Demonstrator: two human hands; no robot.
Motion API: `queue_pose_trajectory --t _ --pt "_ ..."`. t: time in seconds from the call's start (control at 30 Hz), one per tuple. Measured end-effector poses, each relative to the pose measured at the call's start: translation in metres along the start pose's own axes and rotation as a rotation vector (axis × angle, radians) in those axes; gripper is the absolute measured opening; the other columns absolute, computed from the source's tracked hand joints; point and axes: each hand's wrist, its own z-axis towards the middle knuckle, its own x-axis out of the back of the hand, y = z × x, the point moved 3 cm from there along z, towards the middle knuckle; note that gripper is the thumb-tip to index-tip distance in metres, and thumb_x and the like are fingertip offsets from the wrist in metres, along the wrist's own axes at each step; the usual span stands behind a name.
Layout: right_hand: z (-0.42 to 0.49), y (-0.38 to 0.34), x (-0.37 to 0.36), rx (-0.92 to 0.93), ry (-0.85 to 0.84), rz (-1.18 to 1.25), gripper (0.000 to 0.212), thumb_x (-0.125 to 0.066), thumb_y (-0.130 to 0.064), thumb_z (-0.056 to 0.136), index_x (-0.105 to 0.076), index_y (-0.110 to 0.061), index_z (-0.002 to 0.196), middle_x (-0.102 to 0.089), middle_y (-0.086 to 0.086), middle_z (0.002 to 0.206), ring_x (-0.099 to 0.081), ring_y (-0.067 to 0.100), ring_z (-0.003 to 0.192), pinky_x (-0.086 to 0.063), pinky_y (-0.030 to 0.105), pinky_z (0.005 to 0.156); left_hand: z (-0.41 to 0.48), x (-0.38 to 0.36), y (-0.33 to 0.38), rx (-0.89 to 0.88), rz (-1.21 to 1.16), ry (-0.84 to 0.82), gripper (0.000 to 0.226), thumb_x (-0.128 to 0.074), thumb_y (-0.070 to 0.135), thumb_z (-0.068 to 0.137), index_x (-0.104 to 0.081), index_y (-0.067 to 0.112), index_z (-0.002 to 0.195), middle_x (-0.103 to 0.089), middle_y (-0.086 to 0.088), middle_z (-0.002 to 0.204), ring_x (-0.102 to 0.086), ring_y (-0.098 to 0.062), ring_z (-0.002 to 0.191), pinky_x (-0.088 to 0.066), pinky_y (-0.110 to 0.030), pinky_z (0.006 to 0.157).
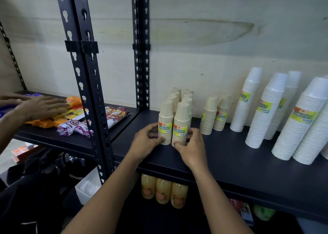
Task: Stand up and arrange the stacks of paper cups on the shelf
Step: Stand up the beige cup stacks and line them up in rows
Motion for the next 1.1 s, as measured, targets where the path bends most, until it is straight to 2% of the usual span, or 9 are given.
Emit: queue_pose_trajectory --t 0.23,0.43,0.63,0.73,0.8,0.87,1.0,1.1 --pt "0.001 0.001 0.000 -0.007 0.004 0.004 0.059 -0.083 -0.034 0.076 -0.045 -0.026 0.120 -0.052 -0.004 0.117 -0.059 0.013 0.102 -0.055 0.038 0.083 0.001 0.001 -0.001 0.010 -0.018 -0.011 0.057 -0.083 0.014 0.082 -0.064 0.027 0.134 -0.074 0.014 0.115 -0.072 -0.002 0.101 -0.057 -0.030 0.094" --pt "0.001 -0.001 0.001 -0.011 -0.009 -0.003 0.059 -0.083 -0.036 0.077 -0.044 -0.027 0.120 -0.052 -0.006 0.118 -0.060 0.012 0.102 -0.056 0.039 0.083 -0.001 0.000 -0.001 0.033 0.013 -0.015 0.059 -0.082 0.016 0.083 -0.061 0.029 0.137 -0.074 0.015 0.116 -0.071 0.000 0.102 -0.057 -0.030 0.096" --pt "0.000 0.001 0.008 -0.044 -0.073 0.048 0.072 -0.086 -0.040 0.073 -0.046 -0.021 0.131 -0.047 -0.003 0.124 -0.059 0.016 0.110 -0.054 0.037 0.093 -0.006 0.001 0.000 0.073 0.070 0.003 0.065 -0.084 0.019 0.081 -0.058 0.024 0.140 -0.073 0.013 0.115 -0.070 -0.001 0.102 -0.056 -0.028 0.096" --pt "-0.002 0.006 0.028 -0.074 -0.104 0.094 0.075 -0.084 -0.043 0.075 -0.048 -0.021 0.136 -0.049 -0.003 0.126 -0.058 0.013 0.111 -0.053 0.034 0.095 -0.016 0.002 0.005 0.162 0.179 0.158 0.045 -0.084 0.029 0.082 -0.068 0.017 0.122 -0.073 0.008 0.103 -0.069 -0.004 0.093 -0.057 -0.027 0.089" --pt "-0.003 0.014 0.047 -0.078 -0.100 0.098 0.064 -0.081 -0.045 0.079 -0.054 -0.020 0.131 -0.054 -0.003 0.124 -0.059 0.011 0.109 -0.052 0.030 0.093 -0.028 0.000 0.018 0.187 0.202 0.301 0.023 -0.076 0.038 0.088 -0.073 0.019 0.100 -0.073 0.008 0.090 -0.068 -0.004 0.086 -0.055 -0.027 0.079" --pt "-0.004 0.025 0.067 -0.084 -0.105 0.094 0.050 -0.080 -0.043 0.081 -0.061 -0.020 0.121 -0.059 -0.003 0.119 -0.061 0.009 0.106 -0.050 0.025 0.088 -0.039 -0.009 0.034 0.170 0.185 0.354 0.021 -0.068 0.042 0.092 -0.073 0.022 0.086 -0.073 0.010 0.080 -0.068 -0.007 0.083 -0.049 -0.027 0.070" --pt "-0.003 0.046 0.099 -0.104 -0.086 0.097 0.033 -0.080 -0.040 0.082 -0.067 -0.021 0.105 -0.066 -0.006 0.109 -0.063 0.005 0.098 -0.051 0.025 0.087 -0.056 -0.039 0.067 0.031 0.190 0.242 0.019 -0.065 0.039 0.095 -0.074 0.025 0.087 -0.074 0.010 0.078 -0.068 0.000 0.077 -0.053 -0.024 0.071" --pt "0.003 0.058 0.113 -0.115 -0.030 0.082 0.027 -0.076 -0.039 0.086 -0.067 -0.022 0.105 -0.067 -0.005 0.109 -0.063 0.006 0.099 -0.051 0.027 0.088 -0.062 -0.079 0.083 -0.025 0.148 0.069 0.015 -0.063 0.038 0.097 -0.073 0.028 0.093 -0.075 0.011 0.083 -0.070 0.000 0.081 -0.057 -0.022 0.078"
